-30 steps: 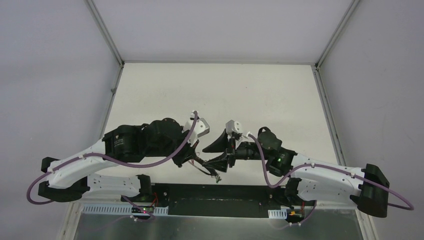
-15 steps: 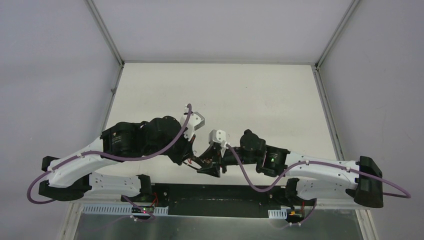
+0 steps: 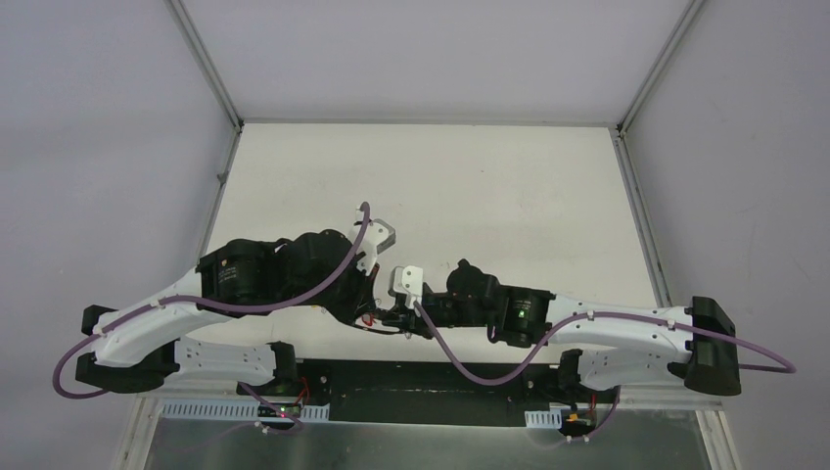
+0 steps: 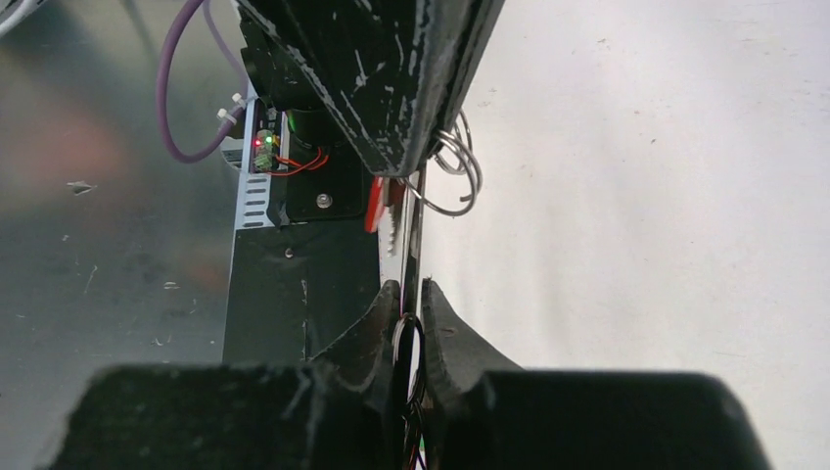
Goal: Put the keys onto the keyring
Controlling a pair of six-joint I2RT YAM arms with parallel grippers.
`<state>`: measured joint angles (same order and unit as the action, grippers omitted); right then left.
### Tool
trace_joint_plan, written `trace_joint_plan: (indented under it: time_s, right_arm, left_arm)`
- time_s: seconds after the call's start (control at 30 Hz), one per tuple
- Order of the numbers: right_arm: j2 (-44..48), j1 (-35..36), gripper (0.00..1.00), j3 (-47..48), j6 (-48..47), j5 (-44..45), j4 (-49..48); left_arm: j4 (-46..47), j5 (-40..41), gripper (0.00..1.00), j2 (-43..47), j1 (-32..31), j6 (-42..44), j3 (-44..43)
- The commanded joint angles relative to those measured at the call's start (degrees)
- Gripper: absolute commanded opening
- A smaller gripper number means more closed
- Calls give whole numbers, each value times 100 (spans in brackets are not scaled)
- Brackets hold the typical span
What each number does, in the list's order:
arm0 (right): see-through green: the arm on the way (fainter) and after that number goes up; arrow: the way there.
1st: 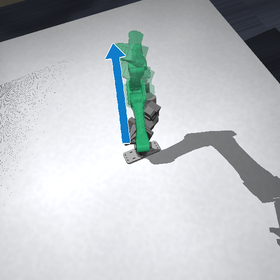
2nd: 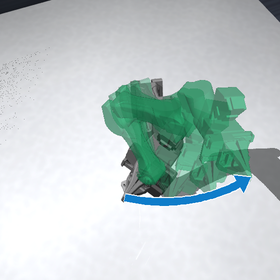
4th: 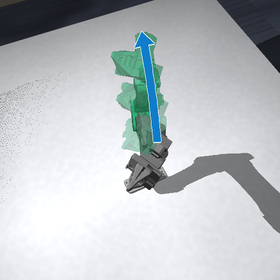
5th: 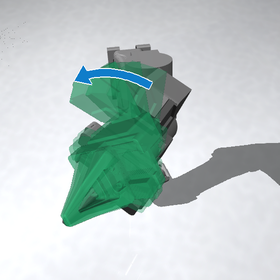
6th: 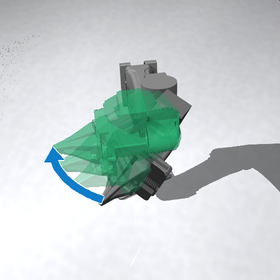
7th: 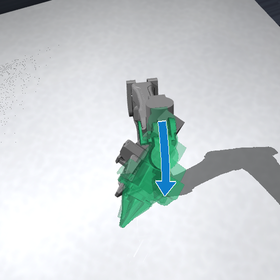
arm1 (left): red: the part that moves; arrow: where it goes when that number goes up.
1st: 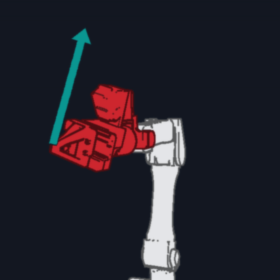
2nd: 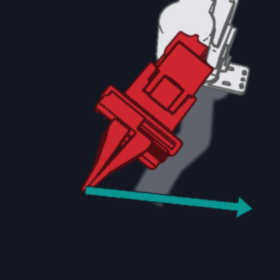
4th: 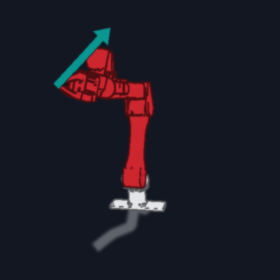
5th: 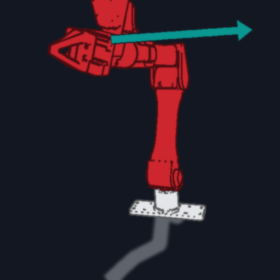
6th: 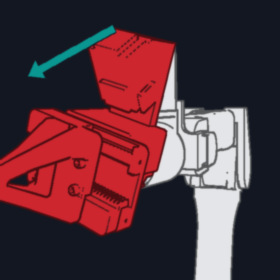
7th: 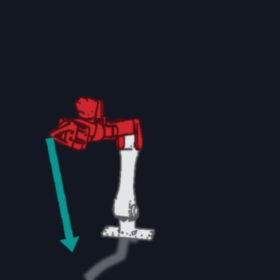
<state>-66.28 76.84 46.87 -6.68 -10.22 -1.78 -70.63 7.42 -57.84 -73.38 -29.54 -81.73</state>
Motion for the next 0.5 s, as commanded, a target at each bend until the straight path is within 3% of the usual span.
trace_joint_plan:
  time_s: [0.0,0.47]
  right_arm:
    - [79,77,0,317,-201,217,140]
    - [-175,284,0,802,-344,959,848]
  left_arm:
    - [106,174,0,107,44,-228,-161]
    - [-311,69,0,-208,44,-506,-354]
